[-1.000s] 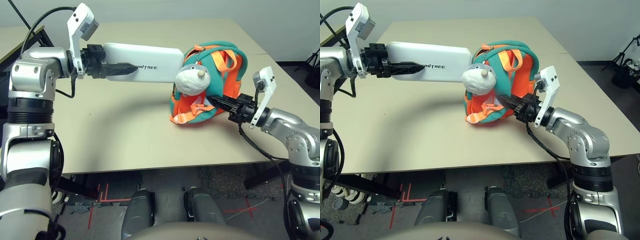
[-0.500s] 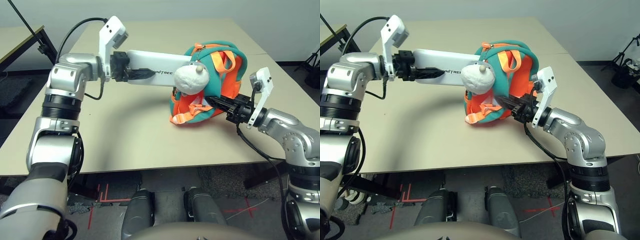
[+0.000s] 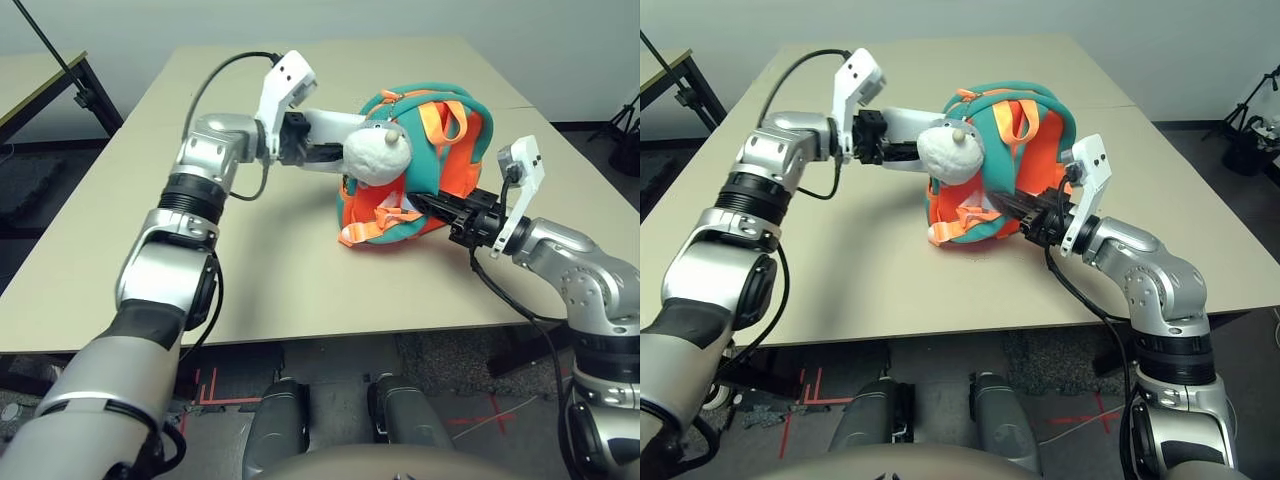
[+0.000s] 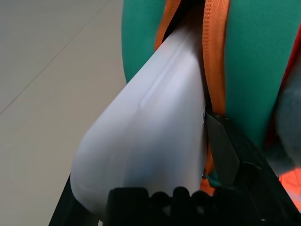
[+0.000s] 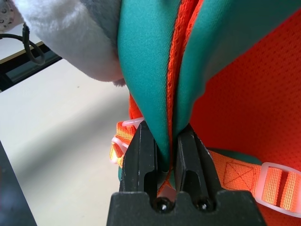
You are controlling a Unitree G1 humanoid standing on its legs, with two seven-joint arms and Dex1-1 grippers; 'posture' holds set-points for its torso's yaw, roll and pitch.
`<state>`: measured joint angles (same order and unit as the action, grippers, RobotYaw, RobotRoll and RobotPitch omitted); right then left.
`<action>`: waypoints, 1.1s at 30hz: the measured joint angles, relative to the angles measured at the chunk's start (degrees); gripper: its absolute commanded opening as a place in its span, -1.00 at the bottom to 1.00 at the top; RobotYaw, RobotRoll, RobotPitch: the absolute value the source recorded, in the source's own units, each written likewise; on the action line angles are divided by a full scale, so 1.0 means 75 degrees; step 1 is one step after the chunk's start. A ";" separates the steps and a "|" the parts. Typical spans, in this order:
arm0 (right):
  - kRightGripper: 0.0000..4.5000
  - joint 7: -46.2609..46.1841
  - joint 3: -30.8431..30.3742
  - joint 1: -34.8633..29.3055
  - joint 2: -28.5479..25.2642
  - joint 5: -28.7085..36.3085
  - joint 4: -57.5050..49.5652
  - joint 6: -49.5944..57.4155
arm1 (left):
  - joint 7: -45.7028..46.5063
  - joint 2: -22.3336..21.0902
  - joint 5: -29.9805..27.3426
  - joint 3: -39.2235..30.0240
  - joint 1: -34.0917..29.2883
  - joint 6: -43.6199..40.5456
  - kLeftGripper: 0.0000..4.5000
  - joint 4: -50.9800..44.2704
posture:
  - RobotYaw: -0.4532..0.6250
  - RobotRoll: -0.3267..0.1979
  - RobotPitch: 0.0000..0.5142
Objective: Put the pencil case into the backpack and zip it.
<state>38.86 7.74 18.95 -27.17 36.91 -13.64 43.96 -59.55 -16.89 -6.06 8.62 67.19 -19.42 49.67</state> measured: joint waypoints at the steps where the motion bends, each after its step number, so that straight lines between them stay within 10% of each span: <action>1: -0.91 -0.0006 -0.0011 -0.0002 0.0007 0.0000 -0.0010 0.0000 | 0.0027 0.0069 0.0017 -0.0003 0.0021 0.0043 0.40 0.0077 | -0.44 0.25 -0.94; 6: -0.91 -0.0059 -0.0019 -0.0028 0.0092 0.0002 -0.0060 0.0003 | 0.0082 0.0301 0.0144 -0.0003 0.0097 0.0187 0.40 0.0288 | -0.45 0.25 -0.94; 10: -0.91 -0.0070 -0.0018 -0.0026 0.0101 0.0005 -0.0069 0.0004 | 0.0040 0.0259 0.0219 -0.0010 0.0195 0.0192 0.99 0.0375 | -0.43 0.25 -0.95; 33: -0.91 0.0028 -0.0127 0.0112 0.0021 -0.0008 0.0103 -0.0003 | -0.0951 -0.2331 -0.0473 -0.0694 -0.0770 -0.1965 1.00 -0.3280 | -0.34 0.25 -0.93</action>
<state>39.07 6.78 19.78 -27.01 36.86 -12.87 43.94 -66.68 -34.38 -9.61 3.41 61.42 -34.16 25.07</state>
